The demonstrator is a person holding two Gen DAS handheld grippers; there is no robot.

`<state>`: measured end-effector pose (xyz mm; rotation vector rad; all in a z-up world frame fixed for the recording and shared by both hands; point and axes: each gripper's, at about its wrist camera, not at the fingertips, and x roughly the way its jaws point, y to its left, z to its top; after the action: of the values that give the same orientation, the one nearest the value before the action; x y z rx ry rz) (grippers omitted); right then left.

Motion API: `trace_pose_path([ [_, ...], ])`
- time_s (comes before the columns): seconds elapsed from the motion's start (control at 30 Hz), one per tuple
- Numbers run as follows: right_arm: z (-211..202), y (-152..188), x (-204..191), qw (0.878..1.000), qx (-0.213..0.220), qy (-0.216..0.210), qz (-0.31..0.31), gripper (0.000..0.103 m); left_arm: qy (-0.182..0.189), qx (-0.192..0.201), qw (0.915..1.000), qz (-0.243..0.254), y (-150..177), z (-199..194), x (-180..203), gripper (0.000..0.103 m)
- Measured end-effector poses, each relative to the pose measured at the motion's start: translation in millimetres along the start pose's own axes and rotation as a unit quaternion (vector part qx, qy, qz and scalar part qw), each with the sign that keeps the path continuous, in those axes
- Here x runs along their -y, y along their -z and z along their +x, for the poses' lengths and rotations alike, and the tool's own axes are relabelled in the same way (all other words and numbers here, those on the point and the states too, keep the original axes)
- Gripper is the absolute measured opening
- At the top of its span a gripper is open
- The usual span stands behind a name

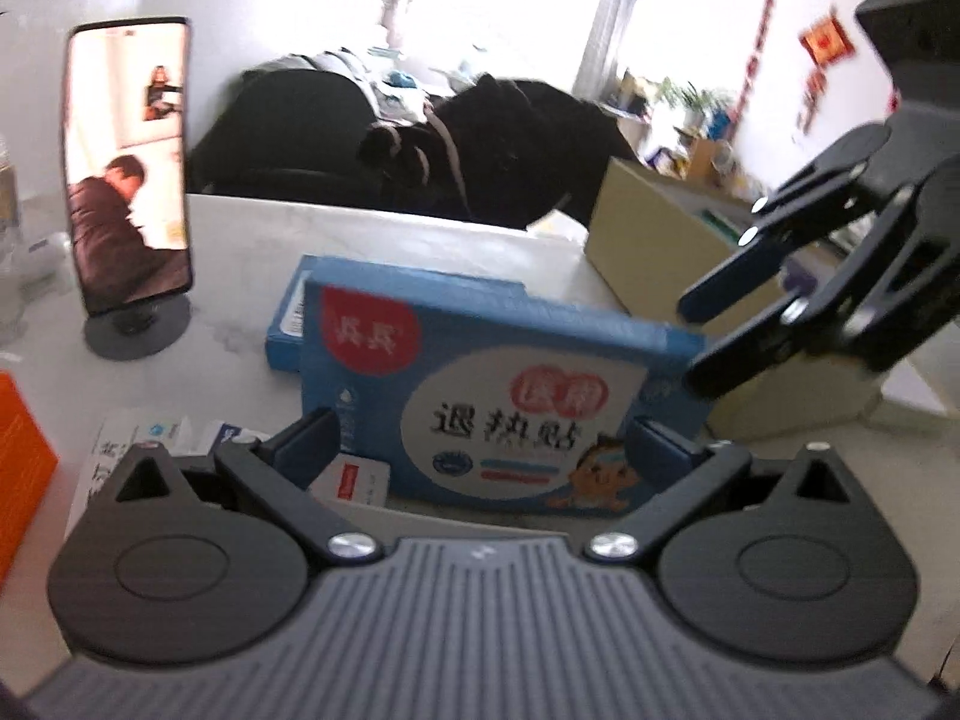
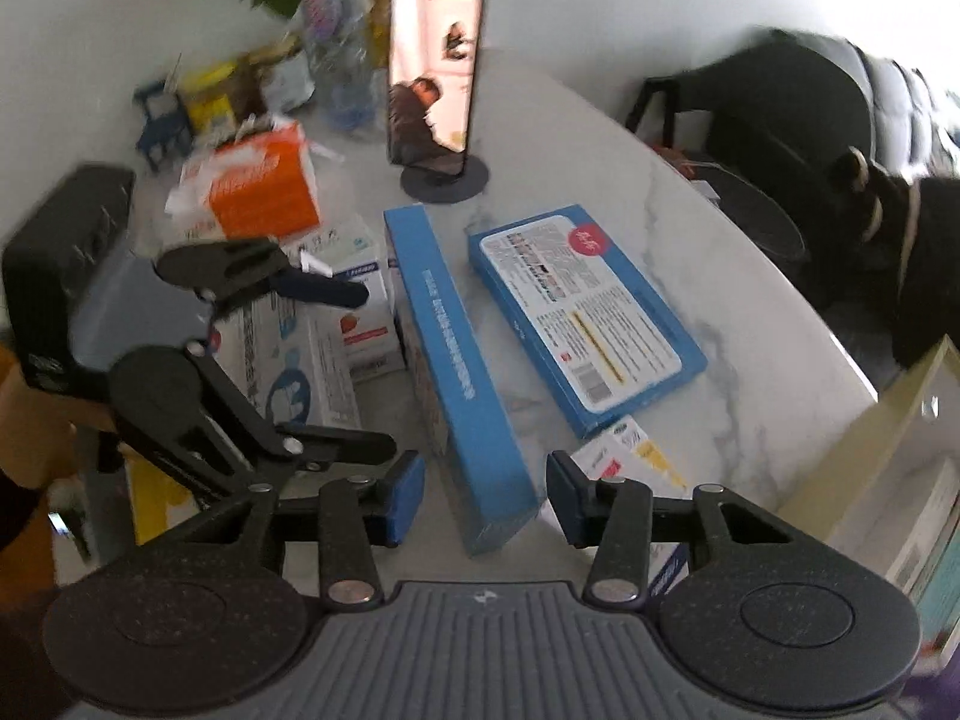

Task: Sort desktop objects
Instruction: 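Grasp the blue box by its edge with the right gripper and lift it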

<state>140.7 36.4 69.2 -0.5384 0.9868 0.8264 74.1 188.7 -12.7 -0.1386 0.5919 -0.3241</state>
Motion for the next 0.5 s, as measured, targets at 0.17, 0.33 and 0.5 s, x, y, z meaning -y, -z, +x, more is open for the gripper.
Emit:
trace_pose_path([
  [0.17, 28, -21, -12, 0.999, -0.026, 0.014, -0.025, 0.046, -0.017, 0.03, 0.9986, -0.039, 2, -22, 2, 0.103],
  [0.33, 50, -33, -19, 0.998, -0.042, 0.016, -0.041, 0.042, -0.056, 0.045, 0.9969, -0.033, 7, -39, 5, 0.103],
  [0.5, 64, -40, -25, 0.997, -0.052, 0.008, -0.051, 0.037, -0.064, 0.042, 0.9961, -0.043, 9, -48, -4, 0.103],
])
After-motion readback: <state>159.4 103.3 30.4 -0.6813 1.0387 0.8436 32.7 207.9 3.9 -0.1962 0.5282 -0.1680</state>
